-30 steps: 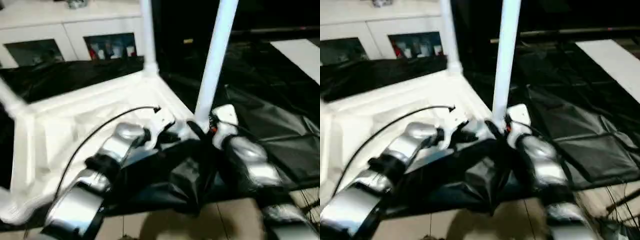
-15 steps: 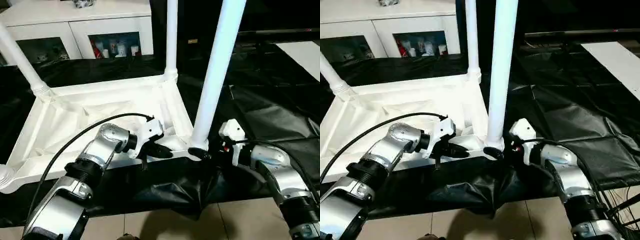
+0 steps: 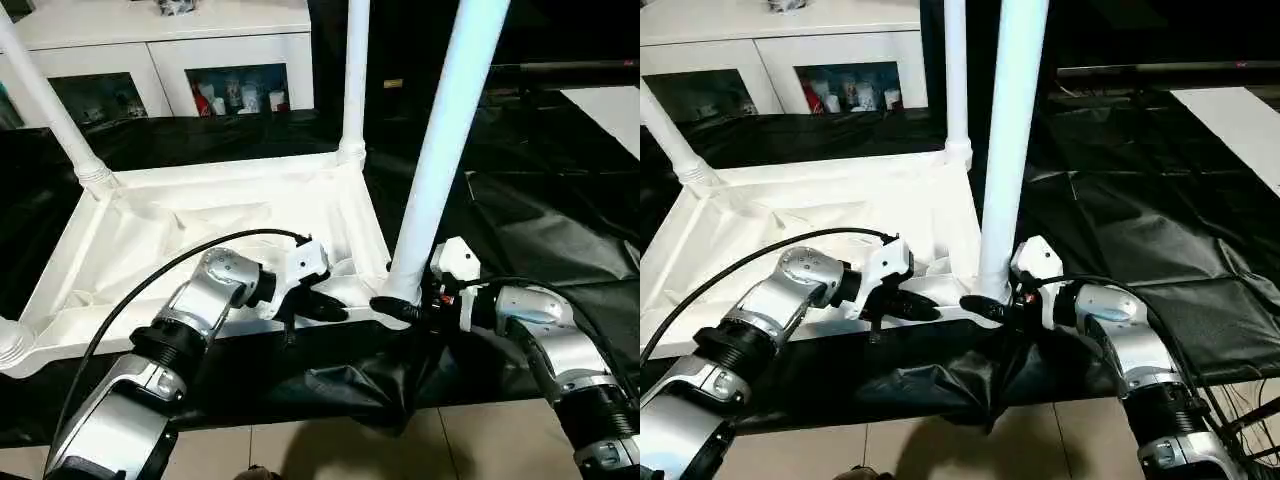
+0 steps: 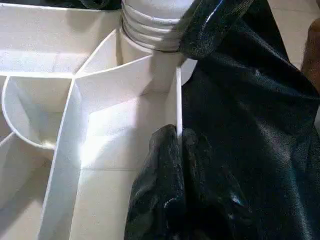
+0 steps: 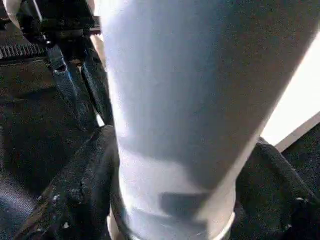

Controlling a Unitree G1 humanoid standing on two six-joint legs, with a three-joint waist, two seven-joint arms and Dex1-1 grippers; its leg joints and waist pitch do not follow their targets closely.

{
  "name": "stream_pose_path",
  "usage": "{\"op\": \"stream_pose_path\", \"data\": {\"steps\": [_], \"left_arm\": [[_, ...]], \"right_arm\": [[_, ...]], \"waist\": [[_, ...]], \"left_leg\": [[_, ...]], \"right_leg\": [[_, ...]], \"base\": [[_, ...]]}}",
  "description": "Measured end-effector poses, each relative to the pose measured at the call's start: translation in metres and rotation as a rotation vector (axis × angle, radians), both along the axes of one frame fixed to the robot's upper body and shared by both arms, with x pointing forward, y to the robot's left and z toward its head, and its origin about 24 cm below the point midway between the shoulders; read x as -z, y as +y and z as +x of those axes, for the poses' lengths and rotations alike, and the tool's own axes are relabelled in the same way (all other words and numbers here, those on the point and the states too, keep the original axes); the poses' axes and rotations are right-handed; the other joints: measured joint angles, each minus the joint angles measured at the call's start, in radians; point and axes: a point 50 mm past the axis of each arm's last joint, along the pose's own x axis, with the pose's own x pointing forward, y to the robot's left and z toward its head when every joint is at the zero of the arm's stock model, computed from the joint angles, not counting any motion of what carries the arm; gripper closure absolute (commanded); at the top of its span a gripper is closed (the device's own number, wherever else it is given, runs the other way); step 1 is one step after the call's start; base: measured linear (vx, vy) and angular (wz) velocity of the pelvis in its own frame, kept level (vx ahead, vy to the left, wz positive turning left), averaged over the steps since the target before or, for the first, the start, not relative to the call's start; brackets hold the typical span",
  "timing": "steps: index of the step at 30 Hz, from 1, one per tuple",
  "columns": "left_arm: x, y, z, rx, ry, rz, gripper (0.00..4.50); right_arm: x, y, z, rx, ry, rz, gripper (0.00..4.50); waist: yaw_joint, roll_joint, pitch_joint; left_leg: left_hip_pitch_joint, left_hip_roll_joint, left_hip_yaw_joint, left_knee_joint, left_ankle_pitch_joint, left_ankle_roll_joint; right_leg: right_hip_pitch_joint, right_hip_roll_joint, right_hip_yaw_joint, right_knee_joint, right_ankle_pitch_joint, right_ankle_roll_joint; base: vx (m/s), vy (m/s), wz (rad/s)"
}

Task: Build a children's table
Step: Rotate leg to tighten

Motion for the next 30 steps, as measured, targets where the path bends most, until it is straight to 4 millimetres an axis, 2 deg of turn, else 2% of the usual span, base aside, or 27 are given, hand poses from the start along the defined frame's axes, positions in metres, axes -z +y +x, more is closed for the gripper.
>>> {"op": "stream_pose_path", "data": {"steps": [1,3,11,14,16,18,24,30], "left_arm": [[0.0,0.0,0.0,0.0,0.001,0.0,4.5],[0.0,0.0,0.0,-0.001,0.003,0.001,4.5],[0.002,-0.001,0.0,-0.023,0.005,0.002,4.5],[0.003,-0.009,0.008,-0.122,-0.016,-0.001,4.5],[0.003,-0.019,0.015,-0.208,-0.021,-0.006,4.5],[0.004,-0.028,0.019,-0.281,-0.013,-0.017,4.5],[0.003,-0.058,0.032,-0.479,-0.026,-0.023,4.5],[0.0,-0.063,0.036,-0.522,-0.038,-0.014,4.5]], "right_arm": [[0.0,0.0,0.0,-0.001,0.001,0.0,1.45],[0.001,0.0,0.0,-0.003,0.002,0.0,1.73],[0.004,0.002,0.001,0.032,0.005,0.011,1.82],[0.012,0.008,0.011,0.231,-0.004,0.063,1.82],[0.014,0.011,0.021,0.399,-0.013,0.088,1.83],[0.014,0.013,0.028,0.53,-0.019,0.096,1.83],[0.011,0.029,0.056,0.908,-0.016,0.088,1.83],[0.008,0.04,0.066,0.964,-0.01,0.083,1.83]], "waist": [[0.0,0.0,0.0],[0.0,0.0,0.0],[-0.002,-0.002,-0.001],[-0.008,-0.006,-0.002],[-0.018,-0.007,-0.002],[-0.03,-0.007,-0.002],[-0.048,-0.008,-0.002],[-0.055,-0.008,-0.002]], "left_leg": [[0.0,0.0,0.0,0.0,0.0,0.0],[0.0,0.0,0.0,0.0,0.0,0.0],[0.001,0.0,0.0,0.0,0.0,0.0],[0.003,0.001,0.0,0.002,-0.001,-0.003],[0.004,0.0,0.0,0.003,0.0,-0.004],[0.003,-0.001,0.001,0.003,0.0,-0.004],[0.004,-0.001,0.0,0.003,0.0,-0.005],[0.003,-0.001,-0.001,0.0,0.0,-0.005]], "right_leg": [[0.0,0.0,0.0,0.0,0.0,0.0],[0.0,0.0,0.0,0.0,0.0,0.0],[0.0,0.0,0.0,0.001,0.0,0.0],[0.002,0.0,0.001,0.002,0.001,-0.001],[0.002,0.0,0.002,0.002,0.002,-0.001],[0.003,0.0,0.003,0.0,0.002,-0.001],[0.003,0.0,0.002,0.0,0.003,0.0],[0.003,0.0,0.001,-0.001,0.003,0.0]], "base": [[0.0,0.0,0.0],[0.0,0.0,0.0],[0.0,0.0,0.0],[0.0,0.0,0.0],[0.0,0.0,0.0],[0.0,0.0,0.0],[0.0,0.0,0.0],[0.0,0.0,0.0]]}}
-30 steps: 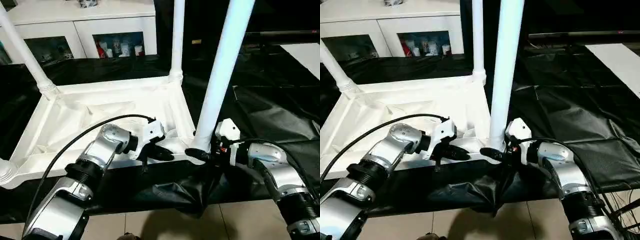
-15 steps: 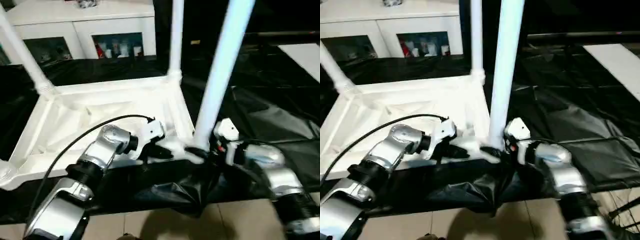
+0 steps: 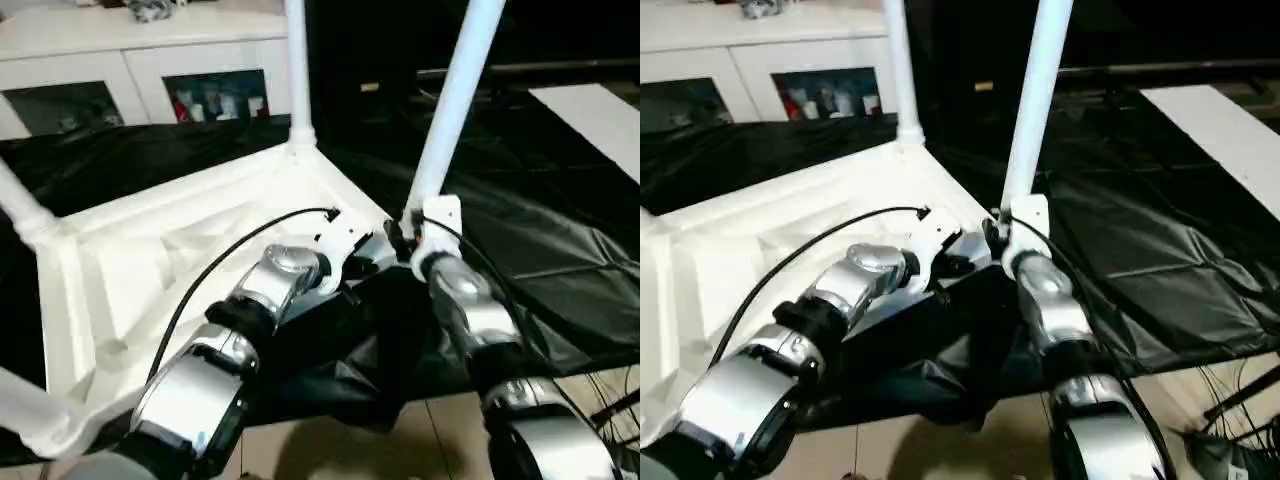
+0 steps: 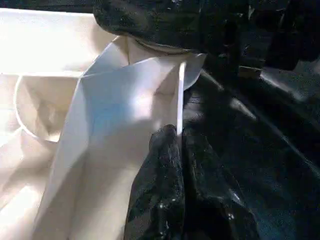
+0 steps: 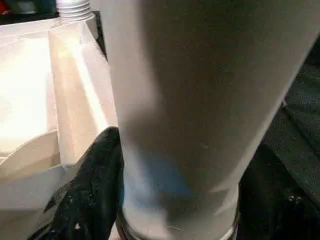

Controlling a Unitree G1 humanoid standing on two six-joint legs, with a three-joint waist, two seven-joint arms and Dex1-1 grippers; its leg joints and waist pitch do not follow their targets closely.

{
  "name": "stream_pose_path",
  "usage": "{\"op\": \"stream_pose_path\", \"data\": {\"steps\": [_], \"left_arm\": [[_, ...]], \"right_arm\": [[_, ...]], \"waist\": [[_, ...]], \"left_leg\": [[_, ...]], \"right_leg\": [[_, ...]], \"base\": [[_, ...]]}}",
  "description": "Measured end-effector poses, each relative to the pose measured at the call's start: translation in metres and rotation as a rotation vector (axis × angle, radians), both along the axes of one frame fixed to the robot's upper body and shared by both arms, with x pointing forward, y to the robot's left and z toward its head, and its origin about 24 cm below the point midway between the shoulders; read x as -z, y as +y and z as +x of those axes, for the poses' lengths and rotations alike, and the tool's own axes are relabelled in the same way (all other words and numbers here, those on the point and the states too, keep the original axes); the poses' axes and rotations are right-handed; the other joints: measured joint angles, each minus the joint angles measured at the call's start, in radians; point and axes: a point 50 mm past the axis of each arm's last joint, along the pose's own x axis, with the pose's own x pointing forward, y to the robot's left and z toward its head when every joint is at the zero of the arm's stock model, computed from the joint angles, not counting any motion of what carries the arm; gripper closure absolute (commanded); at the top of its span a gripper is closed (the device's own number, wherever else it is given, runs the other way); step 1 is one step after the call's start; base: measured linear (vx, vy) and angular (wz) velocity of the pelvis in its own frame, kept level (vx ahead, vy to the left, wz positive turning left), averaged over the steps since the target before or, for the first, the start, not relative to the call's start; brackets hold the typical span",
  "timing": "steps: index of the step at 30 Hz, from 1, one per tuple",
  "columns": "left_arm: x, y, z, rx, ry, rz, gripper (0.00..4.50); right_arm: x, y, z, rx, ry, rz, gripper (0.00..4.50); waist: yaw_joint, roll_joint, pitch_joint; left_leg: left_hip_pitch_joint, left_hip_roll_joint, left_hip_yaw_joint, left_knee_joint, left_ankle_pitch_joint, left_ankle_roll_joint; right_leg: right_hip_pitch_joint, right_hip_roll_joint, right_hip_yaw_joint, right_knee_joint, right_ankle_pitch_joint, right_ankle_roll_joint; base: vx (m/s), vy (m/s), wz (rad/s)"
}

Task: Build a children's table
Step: Rotate leg to tighten

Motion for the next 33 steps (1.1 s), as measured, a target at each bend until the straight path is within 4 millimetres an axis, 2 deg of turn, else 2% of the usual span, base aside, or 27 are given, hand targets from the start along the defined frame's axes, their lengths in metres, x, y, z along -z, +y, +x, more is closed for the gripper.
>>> {"op": "stream_pose_path", "data": {"steps": [1,6,10,15,18,22,25,28,33], "left_arm": [[0.0,0.0,0.0,-0.001,0.0,0.001,4.5],[-0.001,0.005,0.003,-0.012,-0.014,0.015,4.5],[-0.003,0.012,0.003,0.034,-0.03,0.018,4.5],[-0.004,0.033,0.0,0.137,-0.024,0.025,4.5],[-0.003,0.046,-0.005,0.214,-0.014,0.033,4.5],[-0.003,0.058,-0.014,0.351,0.016,0.032,4.5],[-0.002,0.067,-0.025,0.472,0.048,0.02,4.5],[-0.006,0.07,-0.027,0.524,0.053,0.037,4.5],[-0.006,0.069,-0.03,0.551,0.071,0.037,4.5]], "right_arm": [[0.0,0.001,0.0,-0.01,-0.006,0.007,1.13],[0.005,0.002,-0.006,-0.08,-0.041,0.02,0.87],[0.001,-0.009,-0.012,-0.169,-0.081,-0.005,0.56],[-0.012,-0.031,-0.026,-0.406,-0.11,-0.081,0.56],[-0.007,-0.043,-0.04,-0.541,-0.057,-0.123,0.56],[-0.005,-0.045,-0.055,-0.709,-0.01,-0.103,0.56],[-0.007,-0.046,-0.064,-0.812,0.024,-0.086,0.56],[-0.007,-0.041,-0.067,-0.868,0.035,-0.064,0.56],[-0.01,-0.042,-0.07,-0.93,0.056,-0.103,0.56]], "waist": [[0.0,0.0,0.0],[-0.007,-0.001,0.001],[-0.007,-0.005,0.005],[0.001,-0.006,0.006],[0.005,-0.007,0.007],[0.012,-0.007,0.007],[0.025,-0.007,0.007],[0.032,-0.005,0.008],[0.037,-0.005,0.008]], "left_leg": [[0.0,0.0,0.0,0.0,0.0,0.0],[0.0,0.0,0.0,0.0,0.0,0.0],[-0.001,0.001,0.0,-0.002,0.0,0.0],[-0.004,0.003,0.0,-0.003,0.003,0.006],[-0.003,0.003,0.001,-0.003,0.003,0.005],[-0.003,0.002,0.001,-0.003,0.0,0.0],[-0.003,0.002,0.001,-0.003,0.0,0.0],[-0.003,0.002,0.002,-0.002,0.0,0.0],[-0.004,0.002,0.004,-0.002,0.0,0.0]], "right_leg": [[0.0,0.0,0.0,0.0,0.0,0.0],[-0.001,0.0,0.0,0.0,0.0,0.0],[-0.003,0.001,-0.001,0.0,0.0,0.001],[-0.005,0.002,-0.002,-0.001,0.0,0.001],[-0.005,0.002,-0.002,-0.001,0.0,0.001],[-0.004,0.001,-0.001,-0.001,0.0,0.001],[-0.004,0.001,-0.001,-0.001,0.0,0.001],[-0.004,0.0,-0.001,0.0,0.0,0.001],[-0.004,-0.001,0.0,-0.001,0.0,0.001]], "base": [[0.0,0.0,0.0],[0.0,0.0,0.0],[0.0,0.0,0.0],[0.0,0.0,0.0],[0.0,0.0,0.0],[0.0,0.0,0.0],[0.0,0.0,0.0],[0.0,0.0,0.0],[0.0,0.0,0.0]]}}
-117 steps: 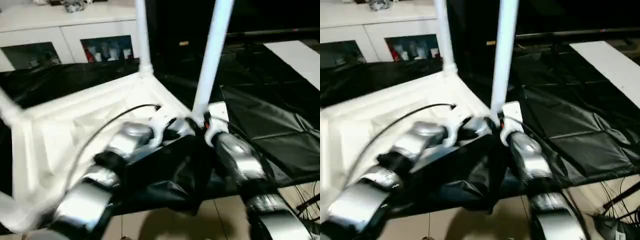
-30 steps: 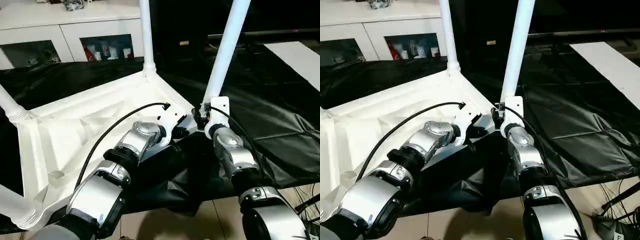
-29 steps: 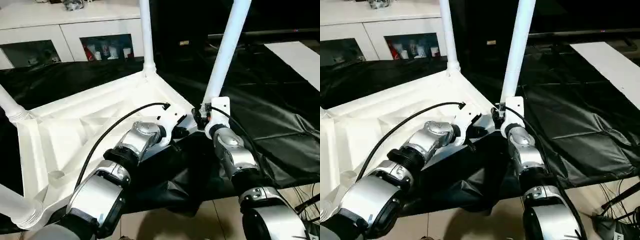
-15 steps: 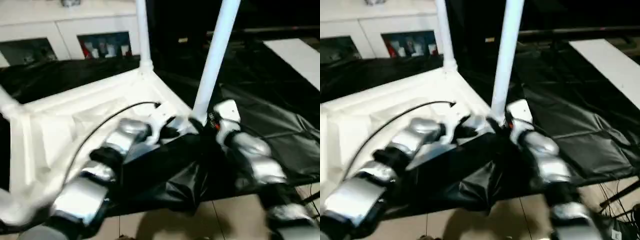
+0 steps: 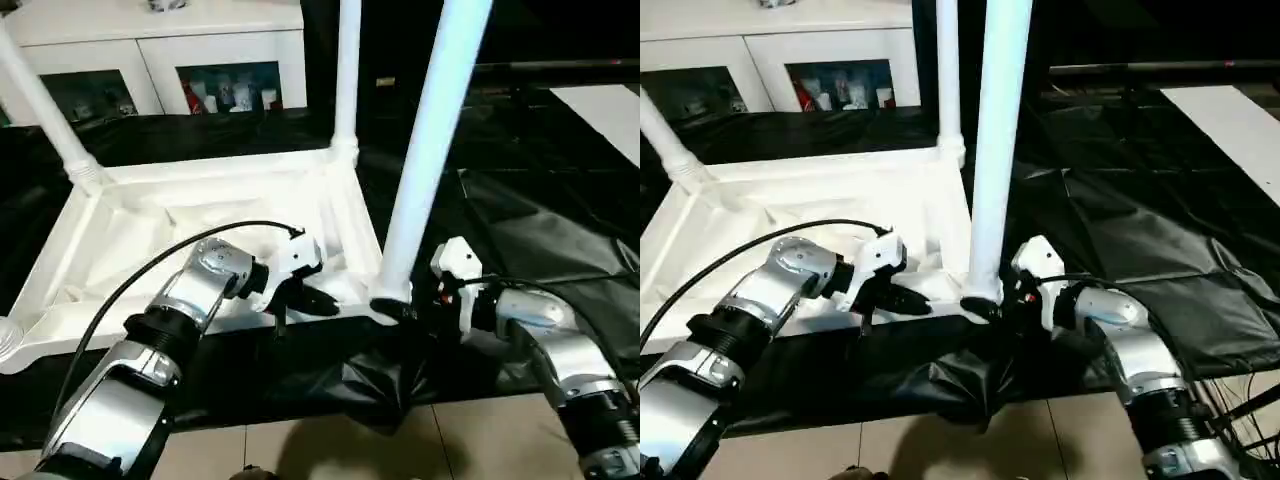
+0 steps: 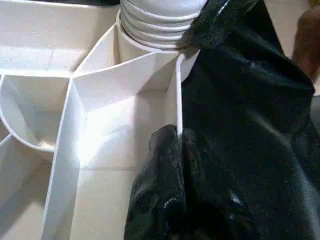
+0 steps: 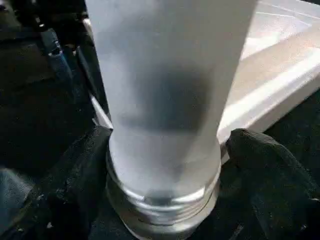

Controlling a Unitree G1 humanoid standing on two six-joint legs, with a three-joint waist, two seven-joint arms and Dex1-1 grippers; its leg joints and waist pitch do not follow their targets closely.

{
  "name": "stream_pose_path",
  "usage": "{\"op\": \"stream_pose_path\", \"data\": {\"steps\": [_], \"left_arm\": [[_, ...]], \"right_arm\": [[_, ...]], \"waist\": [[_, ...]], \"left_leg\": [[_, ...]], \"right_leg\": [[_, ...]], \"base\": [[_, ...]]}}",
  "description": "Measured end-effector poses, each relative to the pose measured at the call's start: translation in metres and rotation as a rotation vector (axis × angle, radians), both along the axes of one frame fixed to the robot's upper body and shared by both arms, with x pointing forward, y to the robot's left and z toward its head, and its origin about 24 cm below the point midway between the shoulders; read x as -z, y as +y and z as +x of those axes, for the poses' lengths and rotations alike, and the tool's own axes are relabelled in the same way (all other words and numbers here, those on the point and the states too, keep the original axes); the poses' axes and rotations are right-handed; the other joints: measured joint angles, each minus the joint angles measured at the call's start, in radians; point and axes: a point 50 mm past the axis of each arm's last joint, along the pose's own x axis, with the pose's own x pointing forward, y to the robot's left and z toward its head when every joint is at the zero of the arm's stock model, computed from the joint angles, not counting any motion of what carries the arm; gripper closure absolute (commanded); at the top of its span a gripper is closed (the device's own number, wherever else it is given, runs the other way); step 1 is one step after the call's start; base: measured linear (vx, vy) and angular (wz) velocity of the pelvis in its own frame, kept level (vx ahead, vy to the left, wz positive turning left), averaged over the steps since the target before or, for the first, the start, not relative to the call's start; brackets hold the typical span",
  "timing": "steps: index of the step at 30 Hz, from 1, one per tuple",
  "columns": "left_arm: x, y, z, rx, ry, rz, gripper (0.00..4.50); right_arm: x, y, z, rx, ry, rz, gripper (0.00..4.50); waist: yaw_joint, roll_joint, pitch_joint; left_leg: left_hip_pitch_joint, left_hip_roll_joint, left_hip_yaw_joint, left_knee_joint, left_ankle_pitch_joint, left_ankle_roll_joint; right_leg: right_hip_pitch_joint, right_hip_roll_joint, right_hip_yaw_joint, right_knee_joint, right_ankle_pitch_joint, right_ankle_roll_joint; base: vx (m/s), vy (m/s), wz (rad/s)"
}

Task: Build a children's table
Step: Rotate leg to tighten

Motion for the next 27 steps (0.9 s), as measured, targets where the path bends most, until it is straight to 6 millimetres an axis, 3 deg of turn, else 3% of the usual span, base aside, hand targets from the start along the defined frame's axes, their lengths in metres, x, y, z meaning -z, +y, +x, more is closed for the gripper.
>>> {"op": "stream_pose_path", "data": {"steps": [3,16,23,27], "left_arm": [[0.0,0.0,0.0,0.001,0.001,0.001,4.5],[-0.001,0.001,-0.002,0.007,0.007,0.003,4.5],[0.0,0.002,-0.003,0.003,0.011,0.004,4.5],[0.003,-0.003,0.001,-0.083,-0.005,-0.012,4.5]], "right_arm": [[0.0,-0.002,-0.001,-0.008,0.005,-0.011,0.56],[0.001,0.001,-0.003,-0.043,0.035,0.01,1.63],[0.003,0.003,-0.004,-0.043,0.039,0.019,1.75],[0.01,0.009,0.002,0.088,0.036,0.069,1.76]], "waist": [[0.003,0.0,0.0],[0.004,0.0,0.0],[0.004,0.0,0.0],[-0.005,0.0,0.0]], "left_leg": [[0.0,0.0,0.0,0.0,0.0,0.0],[0.0,0.0,0.0,0.0,0.0,0.0],[0.001,0.001,0.0,0.0,0.0,0.0],[0.004,0.001,0.0,0.001,0.0,0.0]], "right_leg": [[0.0,0.0,0.0,0.0,0.0,0.0],[0.0,0.0,0.0,0.0,0.0,0.0],[0.0,0.0,0.0,0.0,0.0,0.0],[0.002,0.0,0.0,0.002,0.0,0.0]], "base": [[0.0,0.0,0.0],[0.0,0.0,0.0],[0.0,0.0,0.0],[0.0,0.0,0.0]]}}
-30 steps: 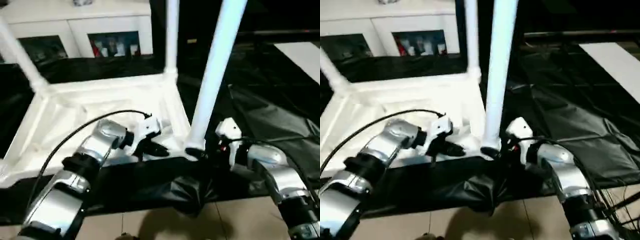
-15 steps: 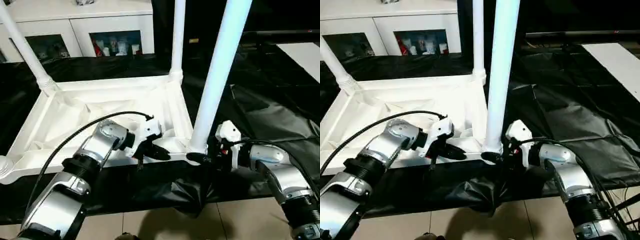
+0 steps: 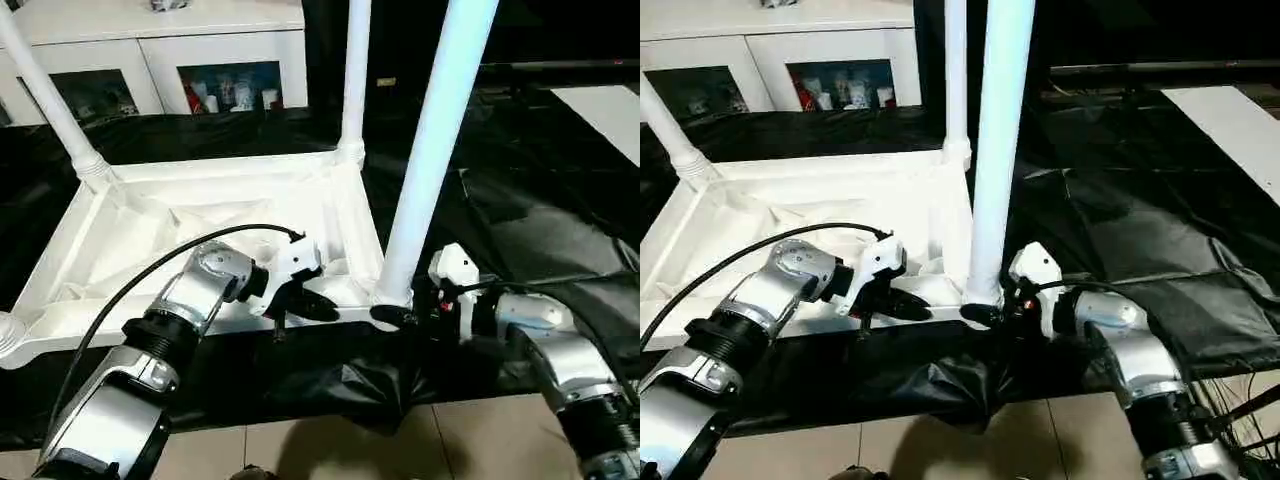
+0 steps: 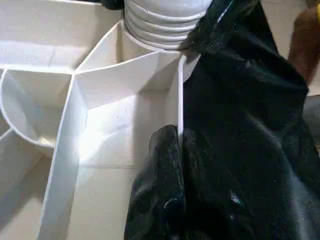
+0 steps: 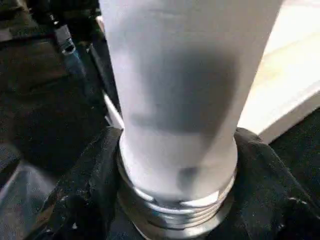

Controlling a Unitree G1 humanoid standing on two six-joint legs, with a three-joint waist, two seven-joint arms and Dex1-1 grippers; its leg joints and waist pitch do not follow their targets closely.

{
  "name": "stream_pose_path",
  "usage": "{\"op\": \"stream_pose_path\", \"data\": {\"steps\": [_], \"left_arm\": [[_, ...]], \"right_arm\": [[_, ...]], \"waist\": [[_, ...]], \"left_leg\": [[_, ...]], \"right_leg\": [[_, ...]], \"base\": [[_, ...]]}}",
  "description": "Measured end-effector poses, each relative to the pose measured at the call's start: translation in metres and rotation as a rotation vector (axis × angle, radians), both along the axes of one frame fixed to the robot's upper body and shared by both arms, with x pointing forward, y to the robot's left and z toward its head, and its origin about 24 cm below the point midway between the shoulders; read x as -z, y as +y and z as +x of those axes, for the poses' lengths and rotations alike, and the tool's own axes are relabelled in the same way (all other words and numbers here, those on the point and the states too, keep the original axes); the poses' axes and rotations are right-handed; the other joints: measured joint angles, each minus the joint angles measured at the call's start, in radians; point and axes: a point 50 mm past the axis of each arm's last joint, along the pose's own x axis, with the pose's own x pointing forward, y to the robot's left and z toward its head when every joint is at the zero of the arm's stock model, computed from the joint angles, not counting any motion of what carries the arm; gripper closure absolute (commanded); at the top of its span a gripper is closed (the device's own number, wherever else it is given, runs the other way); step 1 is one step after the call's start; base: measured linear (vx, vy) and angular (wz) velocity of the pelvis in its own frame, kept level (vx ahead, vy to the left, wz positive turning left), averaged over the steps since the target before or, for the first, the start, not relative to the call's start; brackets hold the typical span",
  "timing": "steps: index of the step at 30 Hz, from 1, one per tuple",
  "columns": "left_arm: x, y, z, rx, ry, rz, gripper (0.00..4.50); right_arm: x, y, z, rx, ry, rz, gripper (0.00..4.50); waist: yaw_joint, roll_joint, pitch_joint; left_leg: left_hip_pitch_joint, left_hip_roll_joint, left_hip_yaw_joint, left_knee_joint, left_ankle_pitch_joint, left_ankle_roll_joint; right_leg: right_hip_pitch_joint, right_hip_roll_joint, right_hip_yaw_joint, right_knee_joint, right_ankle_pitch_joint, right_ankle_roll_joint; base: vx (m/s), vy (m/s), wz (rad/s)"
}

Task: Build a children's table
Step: Rotate leg to tighten

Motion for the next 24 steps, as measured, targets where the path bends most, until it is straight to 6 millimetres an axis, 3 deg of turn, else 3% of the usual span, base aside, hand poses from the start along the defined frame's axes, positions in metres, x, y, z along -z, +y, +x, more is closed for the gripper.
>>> {"op": "stream_pose_path", "data": {"steps": [8,13,20,22,24], "left_arm": [[0.001,-0.034,0.021,-0.304,-0.057,-0.011,4.5],[0.002,-0.057,0.026,-0.439,-0.087,-0.029,4.5],[0.002,-0.062,0.027,-0.455,-0.119,-0.018,4.5],[0.002,-0.061,0.027,-0.438,-0.122,-0.017,4.5],[0.0,-0.059,0.027,-0.412,-0.126,-0.015,4.5]], "right_arm": [[0.006,0.014,0.036,0.527,-0.042,0.043,1.76],[0.005,0.03,0.053,0.763,-0.052,0.049,1.76],[0.006,0.036,0.058,0.819,-0.057,0.06,1.76],[0.006,0.035,0.057,0.796,-0.059,0.076,1.2],[0.006,0.033,0.055,0.771,-0.065,0.1,1.04]], "waist": [[-0.033,0.002,-0.002],[-0.036,0.002,-0.002],[-0.036,0.002,-0.002],[-0.037,0.001,-0.001],[-0.037,0.001,-0.001]], "left_leg": [[0.002,-0.001,0.0,0.001,0.0,0.0],[0.002,-0.001,0.0,-0.001,0.0,0.0],[0.002,-0.001,0.0,-0.001,0.0,0.0],[0.002,-0.001,0.0,-0.001,0.0,0.0],[0.001,0.0,0.0,-0.002,0.0,0.0]], "right_leg": [[0.001,0.0,0.002,0.0,0.001,0.0],[0.001,0.001,0.001,-0.001,0.001,0.0],[0.001,0.0,0.001,-0.002,0.001,0.0],[0.001,0.001,0.001,-0.002,0.001,0.001],[0.0,0.001,0.001,-0.003,0.001,0.001]], "base": [[0.0,0.0,0.0],[0.0,0.0,0.0],[0.0,0.0,0.0],[0.0,0.0,0.0],[0.0,0.0,0.0]]}}
